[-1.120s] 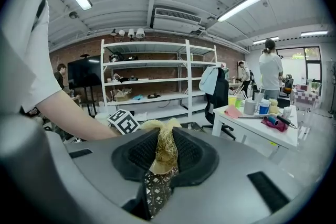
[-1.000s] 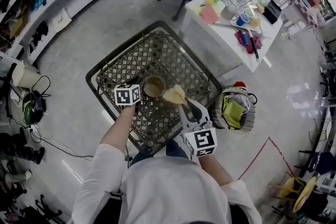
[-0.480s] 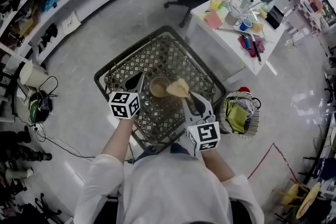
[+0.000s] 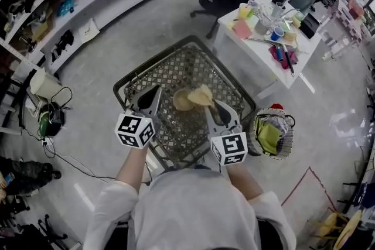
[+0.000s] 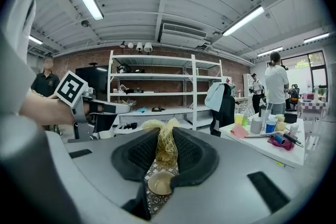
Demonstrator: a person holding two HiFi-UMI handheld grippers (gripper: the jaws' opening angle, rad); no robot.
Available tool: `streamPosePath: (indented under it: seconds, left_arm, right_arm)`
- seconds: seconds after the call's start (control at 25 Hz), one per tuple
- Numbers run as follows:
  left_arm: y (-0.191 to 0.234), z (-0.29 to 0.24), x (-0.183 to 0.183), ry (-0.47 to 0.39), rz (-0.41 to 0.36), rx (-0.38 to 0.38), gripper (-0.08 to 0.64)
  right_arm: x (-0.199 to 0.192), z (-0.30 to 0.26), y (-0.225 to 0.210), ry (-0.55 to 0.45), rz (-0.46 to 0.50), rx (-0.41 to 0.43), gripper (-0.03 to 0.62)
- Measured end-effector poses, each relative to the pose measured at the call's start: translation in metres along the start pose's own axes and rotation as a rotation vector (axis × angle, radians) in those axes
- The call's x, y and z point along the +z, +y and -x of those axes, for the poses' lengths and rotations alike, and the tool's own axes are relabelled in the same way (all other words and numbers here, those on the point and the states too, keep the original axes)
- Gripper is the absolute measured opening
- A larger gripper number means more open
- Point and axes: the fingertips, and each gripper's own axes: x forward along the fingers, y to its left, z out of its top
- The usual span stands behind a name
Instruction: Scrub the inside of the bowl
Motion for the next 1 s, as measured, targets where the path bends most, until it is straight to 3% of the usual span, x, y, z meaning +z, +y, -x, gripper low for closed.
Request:
streamPosePath:
  seconds: [0.64, 1.0]
  left_arm:
    - [-0.031, 0.073, 0.033, -0.094, -0.046, 0.007, 0.034]
    - [-0.031, 0.088, 0.024, -0.086, -0.043, 0.033, 0.034]
  right_arm:
    - [0.006, 0.019, 0.01, -0.01, 0.023, 0.021, 0.091]
    - [0.001, 0.02, 0.01, -0.007, 0.014, 0.011, 0.089]
